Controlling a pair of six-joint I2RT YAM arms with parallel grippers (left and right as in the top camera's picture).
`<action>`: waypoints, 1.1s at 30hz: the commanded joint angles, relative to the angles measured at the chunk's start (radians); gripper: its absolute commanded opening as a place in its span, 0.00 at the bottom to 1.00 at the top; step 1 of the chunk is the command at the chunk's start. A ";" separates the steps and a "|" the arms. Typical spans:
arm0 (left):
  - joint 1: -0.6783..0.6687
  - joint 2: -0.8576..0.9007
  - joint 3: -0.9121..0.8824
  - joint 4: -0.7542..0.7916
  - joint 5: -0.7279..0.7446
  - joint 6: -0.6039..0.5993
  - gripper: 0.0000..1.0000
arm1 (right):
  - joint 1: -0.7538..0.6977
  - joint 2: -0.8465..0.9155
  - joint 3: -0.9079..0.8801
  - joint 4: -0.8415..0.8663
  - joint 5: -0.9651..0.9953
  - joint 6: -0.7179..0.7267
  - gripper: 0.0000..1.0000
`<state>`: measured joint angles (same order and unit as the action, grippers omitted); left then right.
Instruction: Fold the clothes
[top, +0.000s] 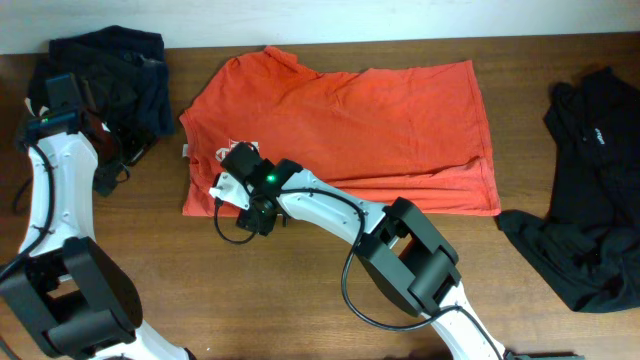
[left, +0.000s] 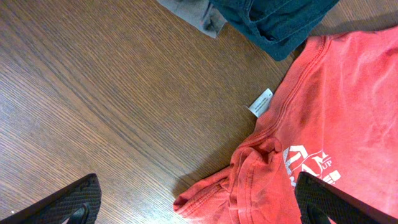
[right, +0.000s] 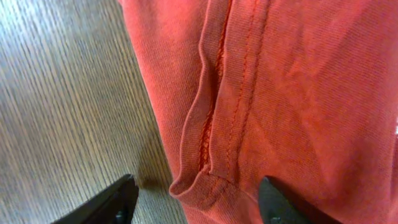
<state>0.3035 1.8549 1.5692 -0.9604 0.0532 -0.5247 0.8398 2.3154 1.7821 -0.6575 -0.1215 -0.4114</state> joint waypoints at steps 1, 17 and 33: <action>0.003 -0.021 0.014 -0.003 0.003 -0.004 0.99 | -0.011 0.008 0.008 0.003 0.001 -0.003 0.51; 0.003 -0.021 0.014 -0.003 -0.016 -0.001 0.99 | -0.016 0.008 0.008 0.011 0.001 0.001 0.30; 0.003 -0.021 0.014 -0.003 -0.016 -0.001 0.99 | -0.016 0.008 0.068 0.023 0.066 0.008 0.09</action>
<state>0.3035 1.8549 1.5692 -0.9611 0.0486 -0.5243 0.8272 2.3165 1.8256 -0.6334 -0.0753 -0.4141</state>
